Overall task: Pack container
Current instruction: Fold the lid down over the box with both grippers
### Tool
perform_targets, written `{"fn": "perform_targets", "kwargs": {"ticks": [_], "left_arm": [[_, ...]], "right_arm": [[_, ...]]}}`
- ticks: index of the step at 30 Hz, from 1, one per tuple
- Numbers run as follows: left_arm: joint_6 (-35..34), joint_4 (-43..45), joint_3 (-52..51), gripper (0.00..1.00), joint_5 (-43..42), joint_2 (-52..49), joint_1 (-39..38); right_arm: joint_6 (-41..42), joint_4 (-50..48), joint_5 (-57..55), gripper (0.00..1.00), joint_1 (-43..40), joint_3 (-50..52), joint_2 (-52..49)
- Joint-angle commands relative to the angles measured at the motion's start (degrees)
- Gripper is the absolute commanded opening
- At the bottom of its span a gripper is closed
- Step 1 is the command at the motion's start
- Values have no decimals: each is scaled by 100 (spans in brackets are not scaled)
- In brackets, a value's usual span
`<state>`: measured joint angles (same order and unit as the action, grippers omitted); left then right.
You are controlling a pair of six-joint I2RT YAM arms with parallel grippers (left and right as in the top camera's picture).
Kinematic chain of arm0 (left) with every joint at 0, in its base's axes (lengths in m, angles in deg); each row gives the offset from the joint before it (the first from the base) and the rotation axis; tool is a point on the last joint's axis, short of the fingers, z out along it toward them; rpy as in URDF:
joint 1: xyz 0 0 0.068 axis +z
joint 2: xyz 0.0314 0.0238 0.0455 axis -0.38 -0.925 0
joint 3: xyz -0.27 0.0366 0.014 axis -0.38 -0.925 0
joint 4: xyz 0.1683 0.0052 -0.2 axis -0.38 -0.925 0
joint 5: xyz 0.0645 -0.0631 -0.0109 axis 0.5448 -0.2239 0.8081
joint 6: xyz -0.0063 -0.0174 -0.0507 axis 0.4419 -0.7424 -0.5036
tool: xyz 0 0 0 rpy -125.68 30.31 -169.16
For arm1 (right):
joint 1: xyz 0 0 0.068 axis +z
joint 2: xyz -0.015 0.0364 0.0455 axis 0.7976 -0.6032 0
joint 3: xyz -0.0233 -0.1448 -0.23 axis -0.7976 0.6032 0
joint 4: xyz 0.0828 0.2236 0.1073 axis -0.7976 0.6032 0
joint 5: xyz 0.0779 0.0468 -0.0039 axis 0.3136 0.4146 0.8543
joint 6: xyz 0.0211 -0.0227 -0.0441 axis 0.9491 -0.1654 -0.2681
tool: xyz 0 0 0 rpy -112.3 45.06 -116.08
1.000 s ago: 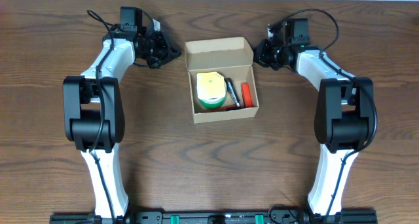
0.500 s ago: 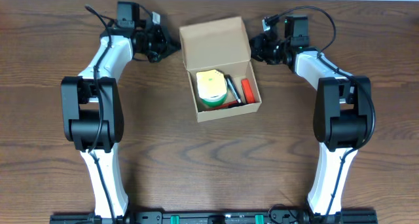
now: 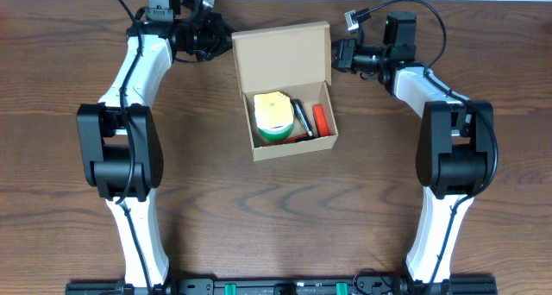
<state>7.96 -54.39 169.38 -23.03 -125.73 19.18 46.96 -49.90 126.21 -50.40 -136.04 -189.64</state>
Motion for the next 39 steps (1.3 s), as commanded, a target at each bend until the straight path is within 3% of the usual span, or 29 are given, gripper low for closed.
{"fn": "perform_targets", "kwargs": {"ticks": [1, 7, 14, 18, 25, 30, 39], "left_arm": [[584, -138, 101, 6, -122, 439, 2], [1480, -1191, 101, 6, -59, 970, -68], [2664, -3075, 101, 6, 994, 1436, -452], [2909, -3947, 101, 6, 1707, 1558, -767], [2992, -4721, 96, 6, 2448, 1987, -1314], [2977, -4750, -197, 6, 2920, 2024, -1751], [2511, -4057, -1386, 6, 2892, 2026, -2103]], "right_arm": [[-101, -13, 457, 1, -83, -48, 153], [-507, 472, 483, 2, -90, -48, 704], [-2518, 3451, -852, 2, 133, -48, 1635], [-3204, 4983, -2105, 1, 264, -48, 2107], [-3434, 6223, -3268, 1, 361, -46, 3025], [-3532, 6675, -3873, 1, 527, 66, 3163], [-3501, 5786, -3797, 1, 863, 1355, 3158]]}}
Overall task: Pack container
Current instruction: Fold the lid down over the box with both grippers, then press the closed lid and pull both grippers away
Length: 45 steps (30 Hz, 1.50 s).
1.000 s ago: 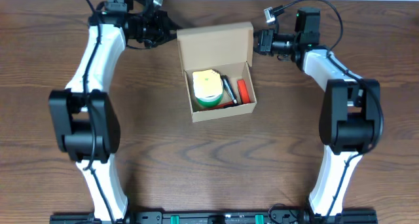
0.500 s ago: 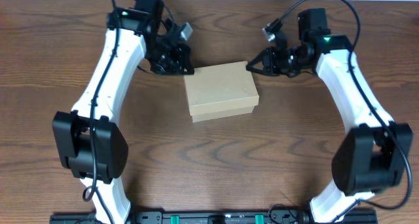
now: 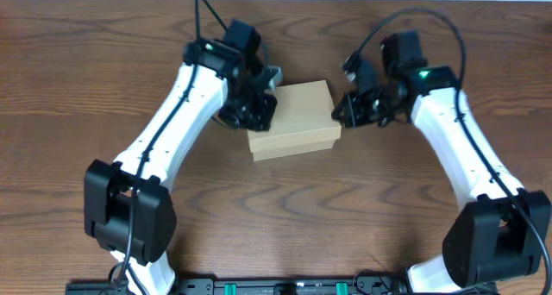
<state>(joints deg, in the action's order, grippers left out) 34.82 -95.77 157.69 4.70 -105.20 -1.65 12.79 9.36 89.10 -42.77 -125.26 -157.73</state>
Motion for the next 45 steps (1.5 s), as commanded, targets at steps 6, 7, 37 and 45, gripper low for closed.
{"fn": "perform_targets", "kwargs": {"ticks": [6, 7, 37, 45], "left_arm": [[-323, 385, -697, 6, 125, -26, -13], [-323, 396, -715, 6, 122, -26, -13], [-640, -109, -619, 6, 1963, 3635, 688], [-595, -363, -619, 5, 1991, 3659, 726]], "right_arm": [[26, -616, -173, 1, 116, 796, -37], [26, -608, -170, 1, 116, 800, -37], [1869, -802, -1917, 1, 713, 542, -129], [1867, -907, -1456, 1, 791, 540, -129]]}}
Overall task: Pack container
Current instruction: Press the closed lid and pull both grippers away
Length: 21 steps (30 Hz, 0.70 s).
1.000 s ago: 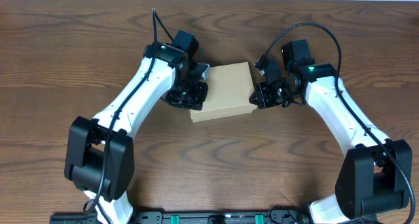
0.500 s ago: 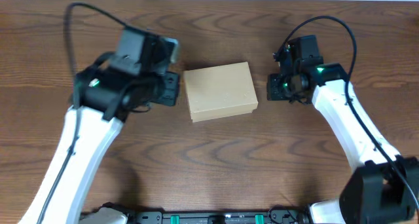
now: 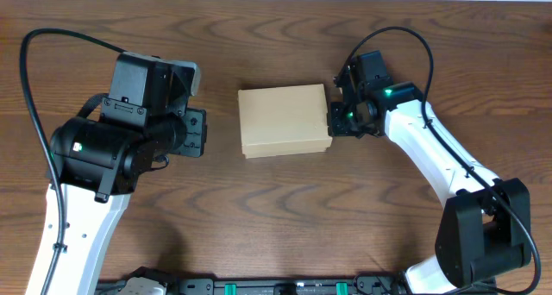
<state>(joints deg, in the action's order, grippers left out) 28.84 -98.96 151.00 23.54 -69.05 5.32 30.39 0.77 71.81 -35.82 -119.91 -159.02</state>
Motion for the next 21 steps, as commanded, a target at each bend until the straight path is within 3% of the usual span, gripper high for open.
{"fn": "perform_targets", "kwargs": {"ticks": [1, 8, 14, 21], "left_arm": [[4, -63, 50, 6, 111, 44, 28], [46, -332, 50, 6, 122, 177, 28], [44, -494, -345, 6, -9, 1176, 28], [39, 42, -2441, 5, -1156, 3222, 28]], "right_arm": [[107, -48, 247, 1, 96, 4, 0], [109, 732, -13, 1, 52, -356, 210], [107, 1620, -531, 2, 205, -603, 1558], [367, 1305, -726, 2, 791, 1241, 4201]]}}
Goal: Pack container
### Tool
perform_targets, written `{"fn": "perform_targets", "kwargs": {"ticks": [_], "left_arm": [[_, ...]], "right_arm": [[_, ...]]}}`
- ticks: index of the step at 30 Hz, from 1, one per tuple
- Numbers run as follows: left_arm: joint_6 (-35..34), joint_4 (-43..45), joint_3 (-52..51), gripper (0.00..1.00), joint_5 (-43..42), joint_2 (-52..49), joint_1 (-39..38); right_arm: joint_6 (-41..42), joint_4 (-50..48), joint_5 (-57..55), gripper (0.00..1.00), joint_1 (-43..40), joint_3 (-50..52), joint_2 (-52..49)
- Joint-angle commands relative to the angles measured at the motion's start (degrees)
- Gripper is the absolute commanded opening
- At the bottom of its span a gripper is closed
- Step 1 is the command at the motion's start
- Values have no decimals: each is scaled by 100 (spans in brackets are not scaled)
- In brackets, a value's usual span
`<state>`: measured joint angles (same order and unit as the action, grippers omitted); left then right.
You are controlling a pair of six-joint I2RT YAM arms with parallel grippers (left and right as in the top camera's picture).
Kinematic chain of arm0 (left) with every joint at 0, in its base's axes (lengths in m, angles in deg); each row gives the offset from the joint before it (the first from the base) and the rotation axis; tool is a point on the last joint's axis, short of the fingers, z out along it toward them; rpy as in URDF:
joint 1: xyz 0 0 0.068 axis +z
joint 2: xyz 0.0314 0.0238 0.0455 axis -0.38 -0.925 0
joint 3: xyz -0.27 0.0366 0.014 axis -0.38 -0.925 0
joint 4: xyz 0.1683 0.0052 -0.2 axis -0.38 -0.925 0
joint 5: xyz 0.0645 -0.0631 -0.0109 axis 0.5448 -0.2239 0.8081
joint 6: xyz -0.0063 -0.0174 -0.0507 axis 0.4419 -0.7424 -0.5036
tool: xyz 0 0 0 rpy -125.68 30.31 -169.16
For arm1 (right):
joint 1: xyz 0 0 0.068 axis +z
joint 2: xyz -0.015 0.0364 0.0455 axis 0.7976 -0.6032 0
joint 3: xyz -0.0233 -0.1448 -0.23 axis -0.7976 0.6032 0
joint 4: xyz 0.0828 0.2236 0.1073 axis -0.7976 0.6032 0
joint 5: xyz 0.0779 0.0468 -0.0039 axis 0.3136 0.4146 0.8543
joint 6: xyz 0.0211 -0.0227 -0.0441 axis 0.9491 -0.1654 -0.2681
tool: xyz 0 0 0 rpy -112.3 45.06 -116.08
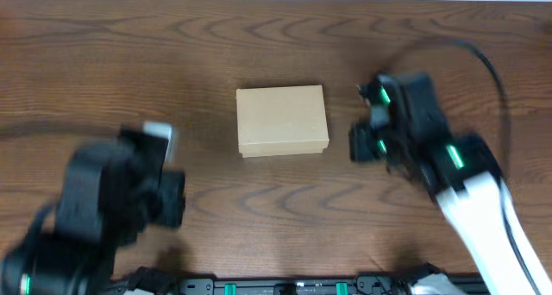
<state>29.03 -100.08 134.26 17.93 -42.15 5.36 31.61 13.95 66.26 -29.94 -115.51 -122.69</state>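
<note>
A tan cardboard box [283,121] lies on the brown wooden table [259,36] with its lid down, so whatever is inside is hidden. My left gripper [168,170] is blurred at the lower left, well away from the box, and its fingers cannot be made out. My right gripper [360,146] is also blurred, a short gap to the right of the box and not touching it; whether it is open or shut does not show.
The black rail of the robot base [285,287] runs along the table's front edge. The two arms [483,200] take up the lower left and lower right corners of the view.
The right gripper, which touched the box's right side, now sits apart from it, nearer the front. The left arm has dropped toward the lower left. The box stays shut in place.
The box stood open with a yellow-green item, a black one and a red one inside, both arms at the back. Then its lid was down with both grippers at its sides. Later only the right gripper touched it, and now both arms are away.
</note>
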Motion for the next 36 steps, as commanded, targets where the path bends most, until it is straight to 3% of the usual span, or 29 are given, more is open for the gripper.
{"fn": "perform_targets", "kwargs": {"ticks": [1, 5, 9, 10, 11, 12, 17, 29, 33, 36], "left_arm": [[-9, 269, -1108, 6, -710, 824, 24], [-120, 551, -2055, 6, -1128, 1613, 24], [-199, 968, -2457, 6, -1355, 2039, 24], [-225, 1069, -2457, 17, -1351, 2057, 24], [-240, 1165, -2457, 86, -1333, 2057, 24], [-238, 1266, -2457, 95, -1335, 2050, 24], [-234, 1086, -2457, 95, -1311, 2052, 24], [-232, 688, -2457, 95, -1307, 2050, 24], [61, 704, -2474, 96, -376, 2286, 118], [396, 1246, -2726, 95, 109, 2719, 588]], "right_arm": [[391, -98, -168, 2, 284, 1187, 953], [876, -273, -116, 1, 437, 2087, 2168], [970, -334, -105, 1, 450, 2253, 2929], [973, -332, -103, 14, 450, 2253, 3056], [984, -326, -50, 49, 450, 2253, 3123], [1078, -308, 111, 99, 450, 2253, 3171], [1762, -308, 535, 99, 450, 2258, 3171], [1762, -308, 535, 99, 448, 2258, 3171], [1762, -308, 535, 99, 448, 2258, 3171], [1762, -308, 535, 99, 448, 2258, 3171]]}}
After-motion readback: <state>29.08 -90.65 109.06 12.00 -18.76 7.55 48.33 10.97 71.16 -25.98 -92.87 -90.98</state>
